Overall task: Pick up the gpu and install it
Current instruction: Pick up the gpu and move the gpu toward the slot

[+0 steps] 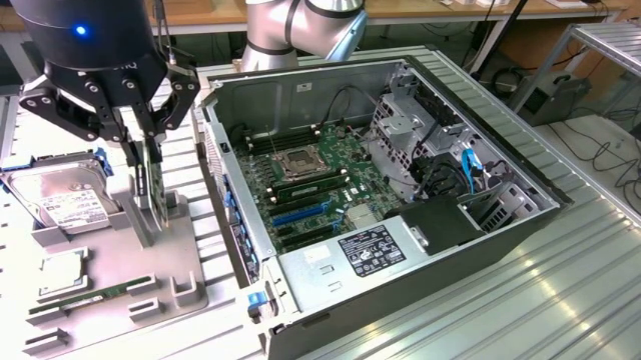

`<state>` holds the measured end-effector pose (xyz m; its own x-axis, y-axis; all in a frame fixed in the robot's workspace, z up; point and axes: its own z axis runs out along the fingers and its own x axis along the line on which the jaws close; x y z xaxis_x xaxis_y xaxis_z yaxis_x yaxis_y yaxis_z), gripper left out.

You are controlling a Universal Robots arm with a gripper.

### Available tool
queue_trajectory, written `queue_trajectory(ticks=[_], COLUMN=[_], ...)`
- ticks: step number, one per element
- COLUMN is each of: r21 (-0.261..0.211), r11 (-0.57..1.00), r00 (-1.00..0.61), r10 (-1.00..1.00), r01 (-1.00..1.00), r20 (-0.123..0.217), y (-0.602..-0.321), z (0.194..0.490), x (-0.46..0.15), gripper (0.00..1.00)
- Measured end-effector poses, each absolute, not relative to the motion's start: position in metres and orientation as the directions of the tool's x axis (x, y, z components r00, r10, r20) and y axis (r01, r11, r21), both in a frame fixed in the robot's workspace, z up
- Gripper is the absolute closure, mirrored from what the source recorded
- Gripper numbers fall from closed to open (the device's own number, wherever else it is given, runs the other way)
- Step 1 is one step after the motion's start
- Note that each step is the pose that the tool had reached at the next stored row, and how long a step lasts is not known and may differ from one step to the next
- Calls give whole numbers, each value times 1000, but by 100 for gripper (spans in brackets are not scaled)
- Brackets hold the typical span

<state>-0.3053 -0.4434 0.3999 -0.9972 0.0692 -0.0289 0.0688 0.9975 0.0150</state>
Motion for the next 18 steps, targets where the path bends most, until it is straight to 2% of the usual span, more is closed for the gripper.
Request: queue_trajectory(ticks=[18], r21=[15], r11=[998], r00=[-997], r10=[69], r01=[69], r20=[-29], y=[-443], z=[404], x=[-305], gripper=[74])
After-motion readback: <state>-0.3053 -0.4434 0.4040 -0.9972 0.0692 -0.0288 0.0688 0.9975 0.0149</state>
